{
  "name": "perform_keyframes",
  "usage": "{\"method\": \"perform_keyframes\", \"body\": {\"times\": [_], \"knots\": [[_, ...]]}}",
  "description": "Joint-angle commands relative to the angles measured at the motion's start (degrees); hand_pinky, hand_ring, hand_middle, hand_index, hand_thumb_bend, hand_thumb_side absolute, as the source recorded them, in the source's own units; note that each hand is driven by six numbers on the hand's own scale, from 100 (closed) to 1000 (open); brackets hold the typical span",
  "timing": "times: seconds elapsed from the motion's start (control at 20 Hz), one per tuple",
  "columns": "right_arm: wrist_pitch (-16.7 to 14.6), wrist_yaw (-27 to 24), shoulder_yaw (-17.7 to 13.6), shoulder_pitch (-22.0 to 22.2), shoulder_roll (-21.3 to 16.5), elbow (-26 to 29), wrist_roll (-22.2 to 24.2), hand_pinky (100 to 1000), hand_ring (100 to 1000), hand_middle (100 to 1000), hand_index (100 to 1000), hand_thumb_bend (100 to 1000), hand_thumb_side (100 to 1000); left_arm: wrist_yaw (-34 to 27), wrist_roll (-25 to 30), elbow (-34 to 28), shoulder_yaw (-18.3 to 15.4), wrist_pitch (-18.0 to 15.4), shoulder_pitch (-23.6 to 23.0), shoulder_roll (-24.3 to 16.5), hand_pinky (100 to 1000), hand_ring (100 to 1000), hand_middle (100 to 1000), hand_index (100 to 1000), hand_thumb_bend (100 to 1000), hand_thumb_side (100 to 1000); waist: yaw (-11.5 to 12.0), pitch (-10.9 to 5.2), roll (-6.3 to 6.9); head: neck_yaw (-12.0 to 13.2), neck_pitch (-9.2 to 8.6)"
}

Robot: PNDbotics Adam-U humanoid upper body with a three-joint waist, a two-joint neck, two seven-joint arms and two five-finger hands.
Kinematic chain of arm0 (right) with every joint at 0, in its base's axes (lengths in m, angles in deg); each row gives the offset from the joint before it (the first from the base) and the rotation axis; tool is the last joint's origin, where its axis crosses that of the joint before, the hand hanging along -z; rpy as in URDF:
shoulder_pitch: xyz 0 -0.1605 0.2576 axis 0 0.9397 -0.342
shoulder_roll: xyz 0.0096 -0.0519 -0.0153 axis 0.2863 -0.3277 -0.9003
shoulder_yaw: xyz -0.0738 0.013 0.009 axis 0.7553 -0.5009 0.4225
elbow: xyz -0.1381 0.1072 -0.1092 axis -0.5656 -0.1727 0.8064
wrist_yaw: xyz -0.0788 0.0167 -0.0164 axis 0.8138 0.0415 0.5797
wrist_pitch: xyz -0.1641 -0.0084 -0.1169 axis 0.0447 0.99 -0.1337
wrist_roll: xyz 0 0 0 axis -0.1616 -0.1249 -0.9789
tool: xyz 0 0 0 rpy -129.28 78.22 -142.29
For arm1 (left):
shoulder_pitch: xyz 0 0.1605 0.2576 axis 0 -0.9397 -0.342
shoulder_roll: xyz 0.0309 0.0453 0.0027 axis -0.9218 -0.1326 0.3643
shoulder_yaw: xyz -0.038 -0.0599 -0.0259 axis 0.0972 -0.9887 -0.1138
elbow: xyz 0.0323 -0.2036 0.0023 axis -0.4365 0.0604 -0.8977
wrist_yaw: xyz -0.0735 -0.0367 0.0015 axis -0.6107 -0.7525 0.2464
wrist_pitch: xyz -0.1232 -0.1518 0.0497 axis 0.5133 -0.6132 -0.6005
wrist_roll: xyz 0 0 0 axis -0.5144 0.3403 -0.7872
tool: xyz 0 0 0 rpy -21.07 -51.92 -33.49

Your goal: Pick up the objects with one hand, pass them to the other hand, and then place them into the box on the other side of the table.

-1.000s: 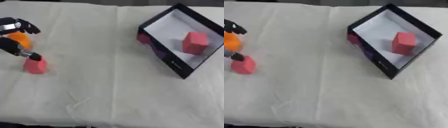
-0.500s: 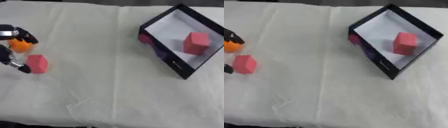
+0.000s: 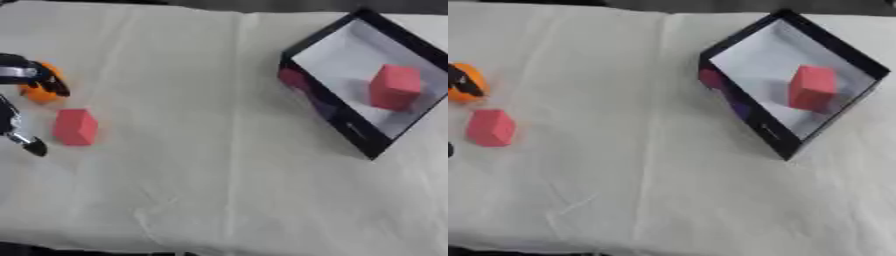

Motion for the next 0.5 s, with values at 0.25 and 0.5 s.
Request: {"method": "perform_keyframes", "body": {"times": [0.25, 0.5], "knots": [[-0.04, 0.89, -0.26, -0.38, -1.47, 0.81, 0.39, 939, 934, 1000, 1000, 100, 524, 4.94, -1.82, 1.69, 1.11, -1.04, 1.26, -0.45, 894, 871, 793, 859, 876, 298, -0.11, -1.86, 0.6, 0.92, -0.19], [0.05, 1.37, -0.25, -0.15, -1.22, 0.6, 0.6, 939, 935, 1000, 1000, 100, 521, 8.88, -5.64, 3.34, 2.08, 0.06, 1.77, 0.78, 880, 861, 779, 832, 869, 269, -0.18, -1.82, 0.57, 1.28, -0.23]]}}
